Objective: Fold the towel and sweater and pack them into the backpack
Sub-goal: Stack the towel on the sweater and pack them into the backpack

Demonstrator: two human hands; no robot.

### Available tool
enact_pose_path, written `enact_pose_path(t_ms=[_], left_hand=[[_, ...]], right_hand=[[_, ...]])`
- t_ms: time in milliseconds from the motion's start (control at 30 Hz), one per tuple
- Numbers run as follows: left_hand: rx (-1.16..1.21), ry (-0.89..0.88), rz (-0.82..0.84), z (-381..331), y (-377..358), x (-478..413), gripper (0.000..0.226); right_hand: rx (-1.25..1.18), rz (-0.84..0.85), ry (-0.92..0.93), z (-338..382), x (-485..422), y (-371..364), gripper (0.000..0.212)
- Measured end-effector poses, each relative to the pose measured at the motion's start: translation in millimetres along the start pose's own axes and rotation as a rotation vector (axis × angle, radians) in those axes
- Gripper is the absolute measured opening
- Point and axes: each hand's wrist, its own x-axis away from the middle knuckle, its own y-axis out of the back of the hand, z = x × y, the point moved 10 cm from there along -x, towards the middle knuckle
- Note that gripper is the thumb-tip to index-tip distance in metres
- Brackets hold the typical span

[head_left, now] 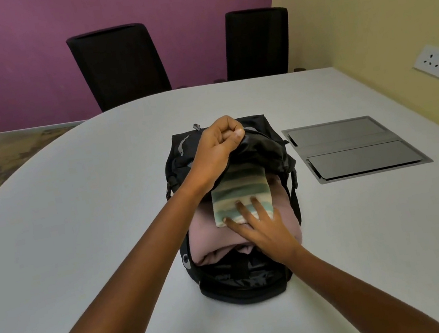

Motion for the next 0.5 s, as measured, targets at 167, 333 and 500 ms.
enact_pose_path(t_ms=[167, 333, 500], left_hand=[[0.051, -0.026, 0.068, -9, -15, 2, 0.027], [0.103, -0.061, 0.085, -21, -13, 3, 0.021], [0.082, -0.065, 0.101, -19, -13, 4, 0.027]], right_hand=[[-0.035, 0.057, -0.109, -13, -32, 14, 0.087], [-0.013, 0.044, -0.146, -29, -60, 14, 0.086], [-0.047, 0.064, -0.2, -40, -74, 13, 0.082]])
